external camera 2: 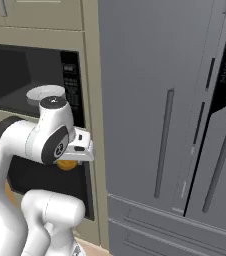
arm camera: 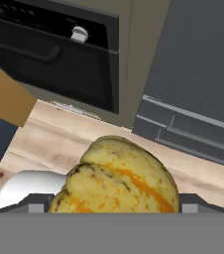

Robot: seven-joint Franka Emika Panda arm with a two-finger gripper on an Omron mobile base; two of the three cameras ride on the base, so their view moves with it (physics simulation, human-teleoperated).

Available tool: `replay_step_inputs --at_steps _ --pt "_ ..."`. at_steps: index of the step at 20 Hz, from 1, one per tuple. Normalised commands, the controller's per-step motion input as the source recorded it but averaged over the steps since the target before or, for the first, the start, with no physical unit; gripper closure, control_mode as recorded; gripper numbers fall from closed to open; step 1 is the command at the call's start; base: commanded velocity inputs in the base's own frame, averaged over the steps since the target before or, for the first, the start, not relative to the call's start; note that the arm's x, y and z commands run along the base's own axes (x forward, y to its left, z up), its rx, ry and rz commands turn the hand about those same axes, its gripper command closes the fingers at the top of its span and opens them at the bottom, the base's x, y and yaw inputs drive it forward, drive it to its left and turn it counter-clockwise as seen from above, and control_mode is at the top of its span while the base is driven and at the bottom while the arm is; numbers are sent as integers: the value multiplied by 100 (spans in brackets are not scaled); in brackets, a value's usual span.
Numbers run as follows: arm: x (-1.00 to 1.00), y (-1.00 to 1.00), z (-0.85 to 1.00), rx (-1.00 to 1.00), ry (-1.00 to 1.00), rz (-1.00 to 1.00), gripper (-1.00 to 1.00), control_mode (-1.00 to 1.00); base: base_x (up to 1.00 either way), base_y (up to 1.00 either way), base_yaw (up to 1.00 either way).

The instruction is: Pick the squash from the counter and place it in the microwave.

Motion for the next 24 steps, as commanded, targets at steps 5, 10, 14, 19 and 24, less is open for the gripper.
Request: replay_step_inputs --at_steps 5,10,14,19,24 --pt "0 0 0 0 0 0 100 100 66 100 -12" --pt "0 0 0 0 0 0 100 100 82 100 -9" --pt "0 0 0 0 0 0 100 100 28 64 -2" --pt "0 0 0 0 0 0 100 100 0 1 0" --pt "27 -11 0 0 -17 -3 100 -100 3 -2 0"
